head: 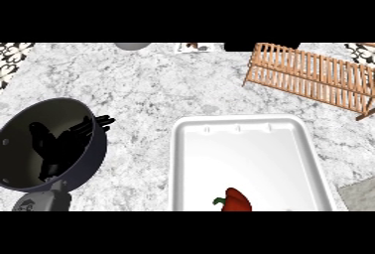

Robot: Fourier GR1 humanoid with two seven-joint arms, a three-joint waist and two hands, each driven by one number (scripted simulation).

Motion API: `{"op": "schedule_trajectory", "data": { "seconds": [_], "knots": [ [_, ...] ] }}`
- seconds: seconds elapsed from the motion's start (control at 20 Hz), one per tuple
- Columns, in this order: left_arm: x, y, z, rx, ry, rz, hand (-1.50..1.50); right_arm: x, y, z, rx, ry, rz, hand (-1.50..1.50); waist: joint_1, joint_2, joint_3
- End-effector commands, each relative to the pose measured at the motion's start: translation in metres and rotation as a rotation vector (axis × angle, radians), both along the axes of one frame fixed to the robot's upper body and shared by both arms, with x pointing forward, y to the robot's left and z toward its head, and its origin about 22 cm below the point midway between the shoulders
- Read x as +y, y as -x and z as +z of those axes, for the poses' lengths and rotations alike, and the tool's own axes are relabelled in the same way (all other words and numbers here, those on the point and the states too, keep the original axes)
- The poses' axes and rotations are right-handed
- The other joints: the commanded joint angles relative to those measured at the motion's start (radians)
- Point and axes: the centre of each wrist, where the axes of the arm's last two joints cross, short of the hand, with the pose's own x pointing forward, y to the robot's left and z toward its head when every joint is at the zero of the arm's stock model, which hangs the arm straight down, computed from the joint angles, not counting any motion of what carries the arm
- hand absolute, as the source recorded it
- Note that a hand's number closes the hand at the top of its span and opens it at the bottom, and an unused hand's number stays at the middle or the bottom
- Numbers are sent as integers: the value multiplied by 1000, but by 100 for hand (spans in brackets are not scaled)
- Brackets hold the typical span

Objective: Pick the croissant from the tray and place it in the tiered shelf

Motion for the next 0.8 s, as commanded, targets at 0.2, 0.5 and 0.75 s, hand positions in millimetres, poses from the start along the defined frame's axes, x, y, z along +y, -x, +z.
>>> {"op": "schedule_trajectory", "data": {
  "seconds": [0.2, 0.5, 0.75],
  "knots": [
    [-1, 8, -26, 163, -3, 44, 0, -25, -26, -17, 14, 37, -22, 150, -2, 10, -10],
    [7, 6, -31, 141, 4, 44, 0, -35, -51, -48, 1, 54, -20, 150, 5, 14, -10],
    [4, -1, -13, 150, 3, 40, 0, -34, -60, -40, -13, 65, -8, 150, 9, 10, -10]
  ]
}}
